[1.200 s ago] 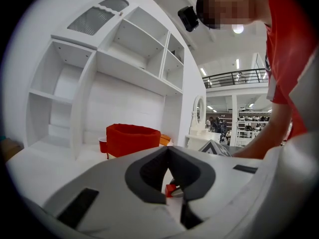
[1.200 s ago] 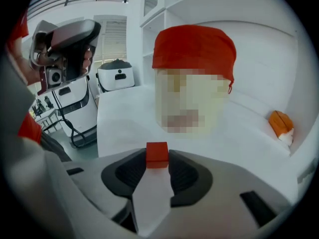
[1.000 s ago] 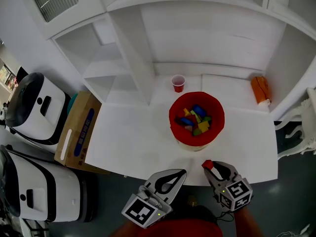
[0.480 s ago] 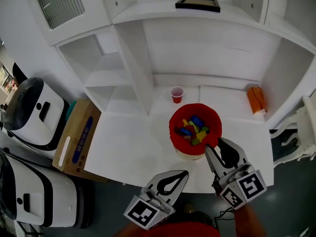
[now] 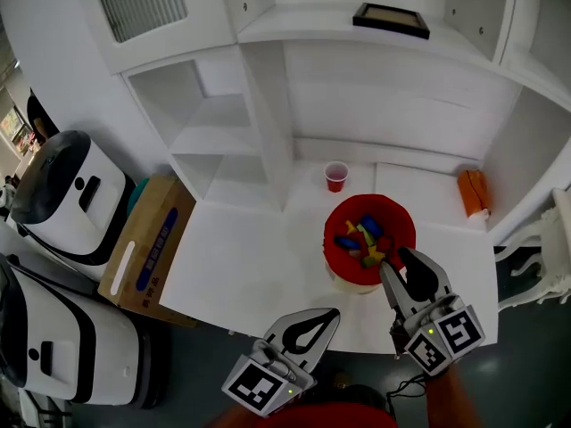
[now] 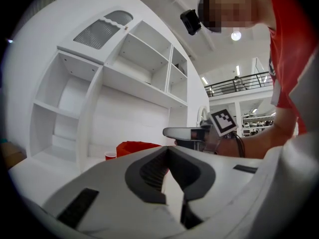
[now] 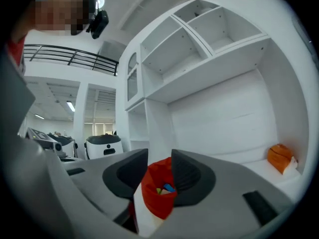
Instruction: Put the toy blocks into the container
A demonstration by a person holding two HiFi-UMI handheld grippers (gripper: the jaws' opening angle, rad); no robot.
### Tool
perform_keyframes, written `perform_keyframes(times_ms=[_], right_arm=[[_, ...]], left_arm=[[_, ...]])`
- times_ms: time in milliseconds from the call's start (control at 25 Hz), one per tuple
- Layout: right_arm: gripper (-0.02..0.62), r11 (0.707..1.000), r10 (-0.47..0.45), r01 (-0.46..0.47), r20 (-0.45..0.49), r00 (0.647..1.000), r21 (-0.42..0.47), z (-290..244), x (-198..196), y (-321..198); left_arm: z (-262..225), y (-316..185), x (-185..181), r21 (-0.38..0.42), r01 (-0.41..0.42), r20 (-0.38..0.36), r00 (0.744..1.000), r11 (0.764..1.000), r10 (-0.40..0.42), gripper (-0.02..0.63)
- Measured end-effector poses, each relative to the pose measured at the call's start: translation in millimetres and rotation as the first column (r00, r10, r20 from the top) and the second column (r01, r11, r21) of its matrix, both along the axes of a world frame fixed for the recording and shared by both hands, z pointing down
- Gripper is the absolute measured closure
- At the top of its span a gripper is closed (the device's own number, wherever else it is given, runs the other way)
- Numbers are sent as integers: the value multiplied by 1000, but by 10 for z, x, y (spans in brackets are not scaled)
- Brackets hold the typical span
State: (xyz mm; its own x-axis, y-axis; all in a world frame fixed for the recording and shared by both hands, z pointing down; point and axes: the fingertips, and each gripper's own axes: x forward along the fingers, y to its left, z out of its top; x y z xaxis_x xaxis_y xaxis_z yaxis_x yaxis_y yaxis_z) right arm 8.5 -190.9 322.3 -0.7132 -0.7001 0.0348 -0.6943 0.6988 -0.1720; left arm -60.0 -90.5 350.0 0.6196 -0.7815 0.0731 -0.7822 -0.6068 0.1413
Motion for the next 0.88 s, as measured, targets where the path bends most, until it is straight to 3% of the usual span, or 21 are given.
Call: perform_keyframes(times_ms=[160,280,480,640,880], right_arm=[[555,998,19,-22,46,999,60,-180,115,423],[583,992,56,-58,19,998,110,-239,173,673],[588,983,80,-73,-38,996,166,-248,179,981],[589,983,77,-70,-37,996,168,-234,169,1135],[589,986,64,-57,-43,997,160,-187,162,1256]], left_arm=[[-125,37,19,24,-14,-6,1000,1000,14,592],[-218,75,71,46,-40,-2,999,998,40,592],[-326,150,206,75,-84,9,996,994,83,592],[-320,234,325,81,-113,52,993,990,109,592],[-276,312,390,72,-122,47,992,990,119,592]])
